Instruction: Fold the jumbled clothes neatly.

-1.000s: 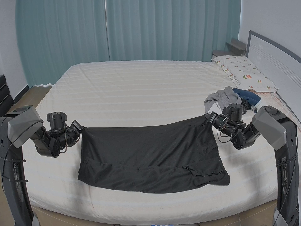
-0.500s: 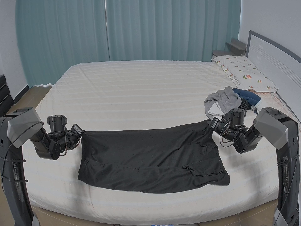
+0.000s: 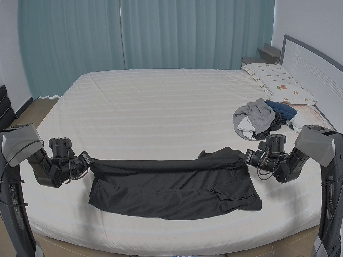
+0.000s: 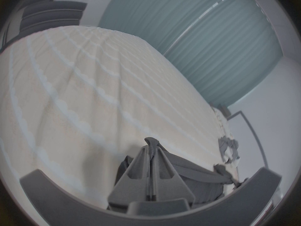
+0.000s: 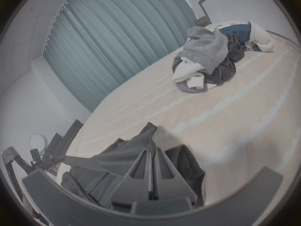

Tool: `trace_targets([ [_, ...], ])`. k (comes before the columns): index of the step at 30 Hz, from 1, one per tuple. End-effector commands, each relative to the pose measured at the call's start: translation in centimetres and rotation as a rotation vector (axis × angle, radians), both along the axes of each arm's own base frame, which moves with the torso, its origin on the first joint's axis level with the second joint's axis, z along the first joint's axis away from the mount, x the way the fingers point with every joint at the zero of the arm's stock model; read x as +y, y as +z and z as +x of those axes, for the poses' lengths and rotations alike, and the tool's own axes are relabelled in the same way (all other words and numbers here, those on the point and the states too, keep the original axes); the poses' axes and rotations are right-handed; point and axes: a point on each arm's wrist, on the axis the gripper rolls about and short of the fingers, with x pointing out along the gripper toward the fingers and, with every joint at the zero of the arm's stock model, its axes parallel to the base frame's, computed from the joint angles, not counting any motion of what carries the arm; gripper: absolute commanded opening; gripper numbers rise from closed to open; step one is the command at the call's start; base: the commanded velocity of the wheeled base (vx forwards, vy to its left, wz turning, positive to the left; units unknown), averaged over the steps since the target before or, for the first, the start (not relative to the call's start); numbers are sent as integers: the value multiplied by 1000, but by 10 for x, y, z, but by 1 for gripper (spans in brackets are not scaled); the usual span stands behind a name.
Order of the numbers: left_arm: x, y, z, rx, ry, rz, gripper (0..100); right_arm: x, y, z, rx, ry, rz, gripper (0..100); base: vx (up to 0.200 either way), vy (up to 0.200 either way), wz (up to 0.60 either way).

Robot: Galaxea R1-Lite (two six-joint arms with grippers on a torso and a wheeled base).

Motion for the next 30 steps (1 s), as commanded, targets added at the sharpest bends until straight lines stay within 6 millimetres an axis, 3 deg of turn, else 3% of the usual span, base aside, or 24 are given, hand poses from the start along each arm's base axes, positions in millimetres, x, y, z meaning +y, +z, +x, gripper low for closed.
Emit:
trace_targets([
  [1, -1, -10, -16, 66, -50, 55, 0, -7, -9, -15, 44, 13, -45, 0, 0, 0, 0],
  [17, -5, -28, -37, 220, -184, 187, 0, -9, -31, -53, 165, 68, -134, 0, 0, 0, 0],
  [26, -5, -27, -38, 226, -185, 186, 0, -7, -33, -55, 168, 82, -142, 0, 0, 0, 0],
  [27, -5, -26, -38, 228, -186, 186, 0, -7, -33, -55, 167, 81, -140, 100, 0, 0, 0],
  [28, -5, -26, -39, 231, -186, 186, 100, -7, -32, -55, 167, 81, -140, 100, 0, 0, 0],
  [30, -5, -21, -40, 231, -186, 186, 100, -7, -27, -55, 157, 76, -130, 100, 0, 0, 0],
])
